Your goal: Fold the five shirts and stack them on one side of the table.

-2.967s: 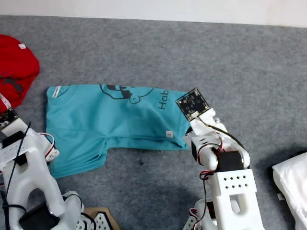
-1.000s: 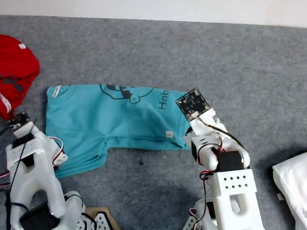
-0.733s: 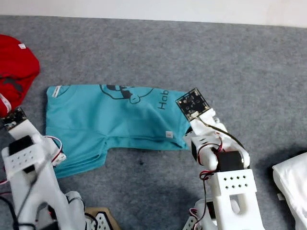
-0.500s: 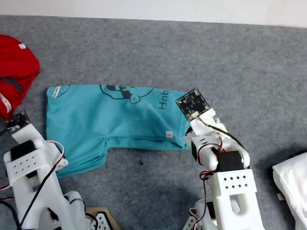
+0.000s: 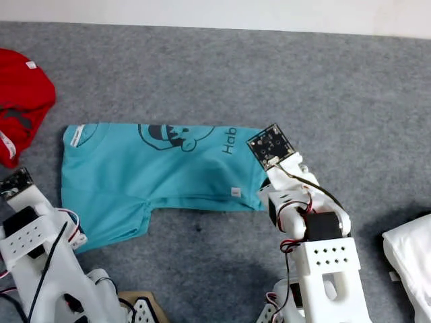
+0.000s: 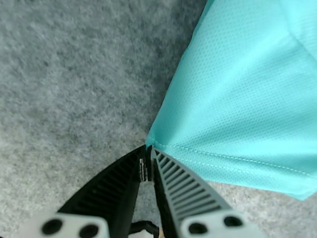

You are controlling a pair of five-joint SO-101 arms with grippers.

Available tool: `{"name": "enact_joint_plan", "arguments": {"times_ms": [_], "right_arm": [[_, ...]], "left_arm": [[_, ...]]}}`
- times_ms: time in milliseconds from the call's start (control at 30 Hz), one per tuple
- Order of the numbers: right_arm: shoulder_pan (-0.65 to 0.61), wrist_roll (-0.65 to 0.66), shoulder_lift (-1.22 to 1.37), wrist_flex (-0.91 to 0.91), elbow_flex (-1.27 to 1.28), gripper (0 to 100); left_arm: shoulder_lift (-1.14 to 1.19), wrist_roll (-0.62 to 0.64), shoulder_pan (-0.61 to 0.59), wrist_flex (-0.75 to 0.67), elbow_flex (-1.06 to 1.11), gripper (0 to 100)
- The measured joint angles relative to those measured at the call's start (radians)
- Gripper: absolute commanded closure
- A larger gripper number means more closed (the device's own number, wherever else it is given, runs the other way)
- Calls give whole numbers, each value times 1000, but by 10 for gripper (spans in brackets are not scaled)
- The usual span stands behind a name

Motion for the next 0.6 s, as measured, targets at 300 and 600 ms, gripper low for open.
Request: {"name": "enact_joint_plan", "arguments": {"times_ms": [300, 600], "right_arm": [[0, -12, 0, 0, 0, 831], [-8, -132, 0, -3, 0, 738]], "left_arm": [[-5, -6, 0, 2, 8, 715], [-5, 37, -2, 124, -75, 518]]}}
